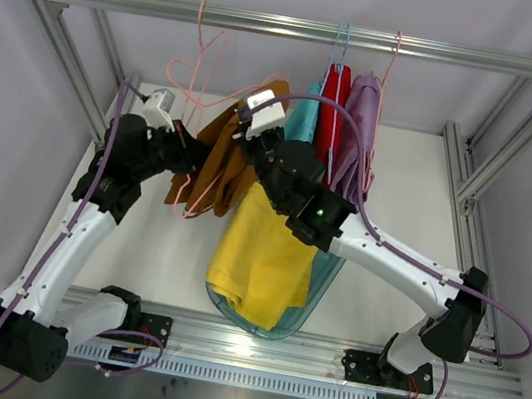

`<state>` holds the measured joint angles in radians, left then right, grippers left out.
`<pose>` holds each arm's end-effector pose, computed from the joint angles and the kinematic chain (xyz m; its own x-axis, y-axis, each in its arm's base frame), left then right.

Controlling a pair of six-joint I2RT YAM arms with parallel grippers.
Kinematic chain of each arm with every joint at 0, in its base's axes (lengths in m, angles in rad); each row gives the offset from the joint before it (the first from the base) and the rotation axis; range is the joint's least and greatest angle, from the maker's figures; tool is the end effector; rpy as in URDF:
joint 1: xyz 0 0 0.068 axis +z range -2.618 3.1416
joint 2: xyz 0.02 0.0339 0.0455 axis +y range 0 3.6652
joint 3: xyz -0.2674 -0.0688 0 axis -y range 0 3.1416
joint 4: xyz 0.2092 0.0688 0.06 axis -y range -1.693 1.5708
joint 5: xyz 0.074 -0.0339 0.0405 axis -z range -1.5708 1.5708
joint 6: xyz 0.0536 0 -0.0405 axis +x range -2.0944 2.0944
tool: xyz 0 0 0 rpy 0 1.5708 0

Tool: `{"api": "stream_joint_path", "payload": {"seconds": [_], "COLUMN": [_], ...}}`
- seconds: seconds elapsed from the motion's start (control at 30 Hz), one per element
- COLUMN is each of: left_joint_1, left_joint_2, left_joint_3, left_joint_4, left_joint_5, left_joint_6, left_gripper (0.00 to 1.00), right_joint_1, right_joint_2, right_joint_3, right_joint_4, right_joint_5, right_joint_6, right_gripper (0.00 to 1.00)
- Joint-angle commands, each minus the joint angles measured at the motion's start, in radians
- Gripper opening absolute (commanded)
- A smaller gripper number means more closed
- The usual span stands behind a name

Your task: Remove the trousers from the hanger

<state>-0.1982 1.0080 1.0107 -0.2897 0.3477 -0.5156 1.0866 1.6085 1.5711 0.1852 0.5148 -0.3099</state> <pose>0.1980 -0.0584 0.3650 -0.4907 -0.3743 -0.7869 0.3030 0.7734 -0.5568 0.1913 0.3070 0.4506 0.2311 -0.1309 -0.9641 -0.4968 0.8361 -0.2326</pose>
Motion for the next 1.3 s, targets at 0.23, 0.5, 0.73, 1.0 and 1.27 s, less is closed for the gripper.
{"api": "stream_joint_path", "payload": {"seconds": [0.23,0.5,0.73,1.0,1.27], "left_joint_1": [0.006,0.006,0.005,0.000,-0.009], "left_joint_2": [0.015,0.018,0.020,0.024,0.024], "left_joint_3": [-0.004,-0.009,-0.006,-0.004,-0.001], "left_joint_4": [0.032,0.034,0.030,0.026,0.020], "left_joint_5": [0.013,0.020,0.013,0.007,-0.012], "left_joint_6": [0.002,0.000,0.005,0.009,0.017], "left_gripper": [0.01,0.01,0.01,0.00,0.00], "right_joint_1": [0.007,0.015,0.027,0.036,0.036], "right_joint_2": [-0.111,-0.133,-0.205,-0.326,-0.404], "right_joint_3": [0.052,0.098,0.101,0.023,0.024], "right_joint_4": [0.206,0.151,0.039,0.022,-0.030], "right_joint_5": [0.014,0.016,0.028,0.071,0.086], "right_joint_6": [-0.026,-0.049,-0.009,-0.015,-0.031], "right_gripper": [0.00,0.00,0.00,0.00,0.00]}}
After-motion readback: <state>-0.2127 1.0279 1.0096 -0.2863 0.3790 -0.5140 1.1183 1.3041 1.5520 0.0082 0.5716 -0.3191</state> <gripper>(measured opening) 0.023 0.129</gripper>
